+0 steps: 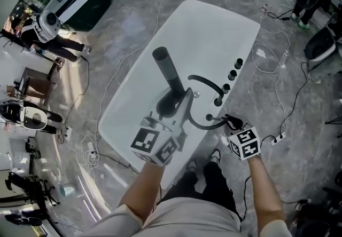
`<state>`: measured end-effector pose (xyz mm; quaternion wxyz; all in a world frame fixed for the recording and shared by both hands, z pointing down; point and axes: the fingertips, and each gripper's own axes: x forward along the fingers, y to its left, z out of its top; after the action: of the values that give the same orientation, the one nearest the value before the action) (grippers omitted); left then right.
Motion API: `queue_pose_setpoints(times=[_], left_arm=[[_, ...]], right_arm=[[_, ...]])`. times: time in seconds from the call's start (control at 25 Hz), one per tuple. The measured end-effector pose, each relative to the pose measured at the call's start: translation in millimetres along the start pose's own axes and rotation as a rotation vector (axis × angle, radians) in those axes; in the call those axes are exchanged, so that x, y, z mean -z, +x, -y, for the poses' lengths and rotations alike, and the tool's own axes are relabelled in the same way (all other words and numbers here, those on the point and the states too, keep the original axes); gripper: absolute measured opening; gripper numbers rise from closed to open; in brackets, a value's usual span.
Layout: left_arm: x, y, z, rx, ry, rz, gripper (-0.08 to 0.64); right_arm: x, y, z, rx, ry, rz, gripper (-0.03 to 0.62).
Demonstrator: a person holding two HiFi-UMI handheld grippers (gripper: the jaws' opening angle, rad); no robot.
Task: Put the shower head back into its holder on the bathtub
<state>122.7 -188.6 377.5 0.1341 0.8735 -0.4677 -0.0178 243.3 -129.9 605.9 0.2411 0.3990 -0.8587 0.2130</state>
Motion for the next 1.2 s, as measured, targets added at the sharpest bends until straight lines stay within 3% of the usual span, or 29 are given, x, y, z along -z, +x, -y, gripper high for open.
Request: queue_pose_setpoints(times=[0.32,0.88,1.2], left_arm=[[24.5,11.5,-8.5,-0.074,0.055,-0.005,0.132],[138.3,17.9,-52.2,-0.09,-0.019,-0.033,0.133],[194.6,34.5,-60.8,-0.083,-0.034,-0.051,0.133]], right_arm=[[49.2,64.3,16.8,-0.053,0.014,-0.006,0.067],[160.0,184.2,12.1,-0.026,-0.074,-0.072,0.067],[203.9,220.9,21.3,-0.023,-0.136,-0.109,0.067]])
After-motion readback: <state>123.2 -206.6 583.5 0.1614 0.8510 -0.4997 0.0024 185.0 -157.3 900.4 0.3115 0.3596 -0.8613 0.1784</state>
